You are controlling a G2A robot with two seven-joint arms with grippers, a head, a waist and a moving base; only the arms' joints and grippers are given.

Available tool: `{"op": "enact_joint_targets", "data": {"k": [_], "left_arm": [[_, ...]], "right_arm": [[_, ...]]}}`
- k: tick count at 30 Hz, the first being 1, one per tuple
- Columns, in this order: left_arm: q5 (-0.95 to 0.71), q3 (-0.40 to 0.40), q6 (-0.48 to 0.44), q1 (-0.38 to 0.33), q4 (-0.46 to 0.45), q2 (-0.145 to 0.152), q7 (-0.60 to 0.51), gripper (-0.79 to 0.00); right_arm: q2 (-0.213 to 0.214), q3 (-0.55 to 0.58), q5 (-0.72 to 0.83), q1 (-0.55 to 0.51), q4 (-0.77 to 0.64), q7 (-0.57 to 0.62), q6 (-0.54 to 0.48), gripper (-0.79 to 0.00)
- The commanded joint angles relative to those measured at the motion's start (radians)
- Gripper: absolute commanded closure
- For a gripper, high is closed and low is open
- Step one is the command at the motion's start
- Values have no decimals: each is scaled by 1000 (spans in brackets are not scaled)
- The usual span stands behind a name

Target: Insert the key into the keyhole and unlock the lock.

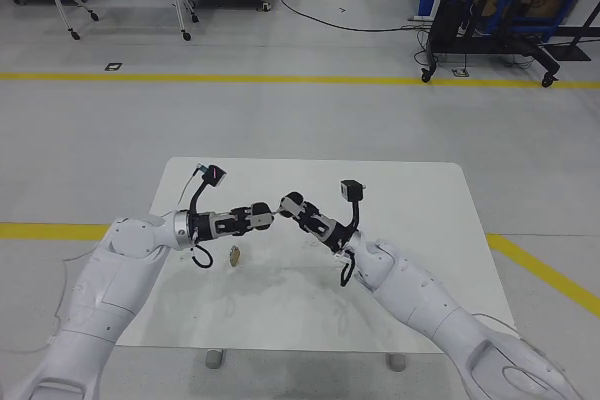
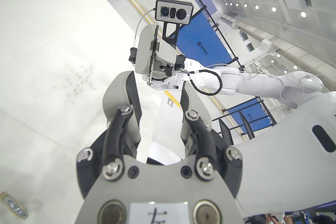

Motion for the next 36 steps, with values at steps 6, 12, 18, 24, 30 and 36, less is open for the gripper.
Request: {"op": "enact_joint_targets", "data": {"k": [6, 12, 18, 24, 30, 36], "left_arm": [[-17, 30, -23, -15, 15, 13, 23, -225], [-29, 50, -33, -25, 29, 23, 33, -212], [-43, 66, -33, -39, 50, 27, 34, -49], [-36, 73, -38, -56, 80, 26, 38, 0], [-31, 79, -33, -66, 96, 22, 43, 0], [-26, 82, -37, -70, 101, 20, 43, 0]], "right_arm": [[-21, 2, 33, 9, 18, 52, 0, 0], [-34, 22, 52, 10, 28, 100, 0, 0], [-44, 44, 64, 3, 37, 138, 0, 0], [-56, 66, 95, -4, 55, 193, 0, 0], [-66, 96, 117, -10, 60, 245, 0, 0], [-77, 120, 135, -19, 66, 309, 0, 0]]}}
